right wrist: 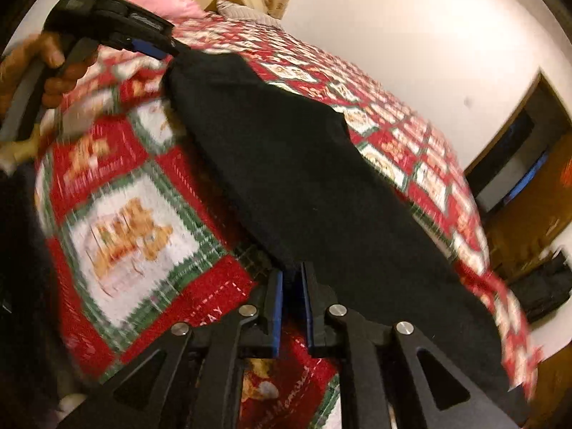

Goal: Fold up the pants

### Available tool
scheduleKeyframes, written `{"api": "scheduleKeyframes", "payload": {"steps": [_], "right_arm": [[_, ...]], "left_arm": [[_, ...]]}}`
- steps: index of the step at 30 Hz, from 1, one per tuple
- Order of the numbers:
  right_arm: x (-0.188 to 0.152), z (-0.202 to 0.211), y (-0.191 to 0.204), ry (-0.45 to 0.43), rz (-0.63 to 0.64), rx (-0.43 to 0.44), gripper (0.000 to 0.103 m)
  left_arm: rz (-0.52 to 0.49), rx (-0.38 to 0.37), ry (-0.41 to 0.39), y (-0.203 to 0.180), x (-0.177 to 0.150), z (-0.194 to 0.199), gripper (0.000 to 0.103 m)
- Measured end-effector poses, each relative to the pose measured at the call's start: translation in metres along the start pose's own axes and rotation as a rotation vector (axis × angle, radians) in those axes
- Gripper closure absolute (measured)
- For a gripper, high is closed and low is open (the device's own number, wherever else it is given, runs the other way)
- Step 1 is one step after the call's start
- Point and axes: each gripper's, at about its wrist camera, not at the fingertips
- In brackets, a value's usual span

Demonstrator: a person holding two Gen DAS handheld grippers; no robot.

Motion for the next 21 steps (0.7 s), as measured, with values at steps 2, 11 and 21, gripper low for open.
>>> {"api": "scheduleKeyframes", "payload": {"steps": [2,11,21], "right_arm": [[0.007,0.022,-0.021,-0.079,-0.132,0.050,0.092],[-0.051,0.120,-0.141,-0.381,-0.815,-0.132,0.034],[-0.177,0.180,-0.252,-0.356,-1.275,-0.463,0.039]], "left_arm": [[0.012,0.006,-0.064,0.005,0.012,0.013,0.054],[-0.130,0.104,-0.194,-0.038,0.063,-0.008,0.043],[-0.207,0.181,-0.027,-0.060,0.032,-0.062,0.033]]}}
Point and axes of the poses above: each gripper's, at about its wrist camera, not at the fingertips, and z roughly against the way its jaws point, y to its left, x to its top, and after that the axes turned 9 degrees about x, right-handed
